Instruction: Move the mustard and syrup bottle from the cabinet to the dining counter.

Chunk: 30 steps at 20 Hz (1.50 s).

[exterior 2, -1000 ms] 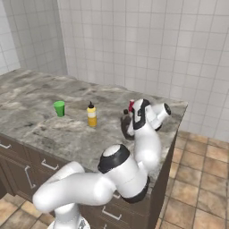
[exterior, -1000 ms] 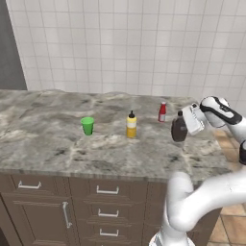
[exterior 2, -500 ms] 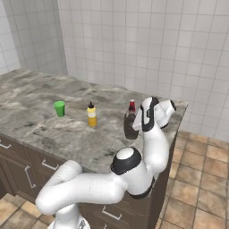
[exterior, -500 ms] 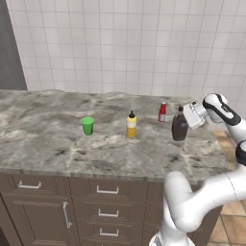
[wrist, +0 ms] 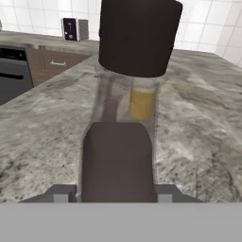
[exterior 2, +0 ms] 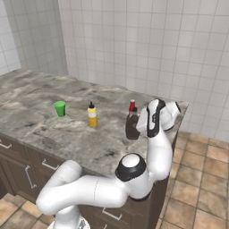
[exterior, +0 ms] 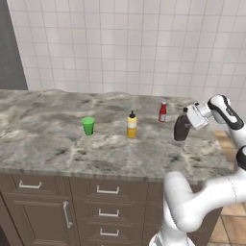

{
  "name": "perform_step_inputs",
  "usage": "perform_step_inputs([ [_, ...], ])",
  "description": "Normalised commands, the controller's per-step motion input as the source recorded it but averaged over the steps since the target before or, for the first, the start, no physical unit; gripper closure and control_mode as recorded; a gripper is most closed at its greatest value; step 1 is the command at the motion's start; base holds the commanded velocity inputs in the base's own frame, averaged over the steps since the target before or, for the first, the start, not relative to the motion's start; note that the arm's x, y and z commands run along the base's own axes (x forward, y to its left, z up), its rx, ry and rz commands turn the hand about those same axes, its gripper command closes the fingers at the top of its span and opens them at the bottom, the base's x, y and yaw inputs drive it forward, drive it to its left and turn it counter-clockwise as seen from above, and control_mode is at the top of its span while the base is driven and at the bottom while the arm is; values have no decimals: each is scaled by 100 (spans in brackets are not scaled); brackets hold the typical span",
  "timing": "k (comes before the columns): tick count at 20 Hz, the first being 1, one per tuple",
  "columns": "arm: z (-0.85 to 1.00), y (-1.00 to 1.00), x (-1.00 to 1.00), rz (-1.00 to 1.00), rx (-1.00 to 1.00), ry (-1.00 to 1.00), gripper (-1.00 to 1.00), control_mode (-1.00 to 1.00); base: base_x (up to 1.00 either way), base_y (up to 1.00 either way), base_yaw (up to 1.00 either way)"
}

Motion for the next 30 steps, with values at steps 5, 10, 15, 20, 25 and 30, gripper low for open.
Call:
perform_step_inputs([
  [5,-36,-20,-30,0,0,0,-100,-100,0,0,0],
  [10,-20,-5,-34,0,0,0,-100,-100,0,0,0],
  [15,0,1,-10,-2,0,0,-100,-100,0,0,0],
  [20,0,11,0,-4,0,0,-100,-100,0,0,0],
  [25,1,3,0,-4,0,0,-100,-100,0,0,0],
  [30,13,-6,0,-5,0,0,-100,-100,0,0,0],
])
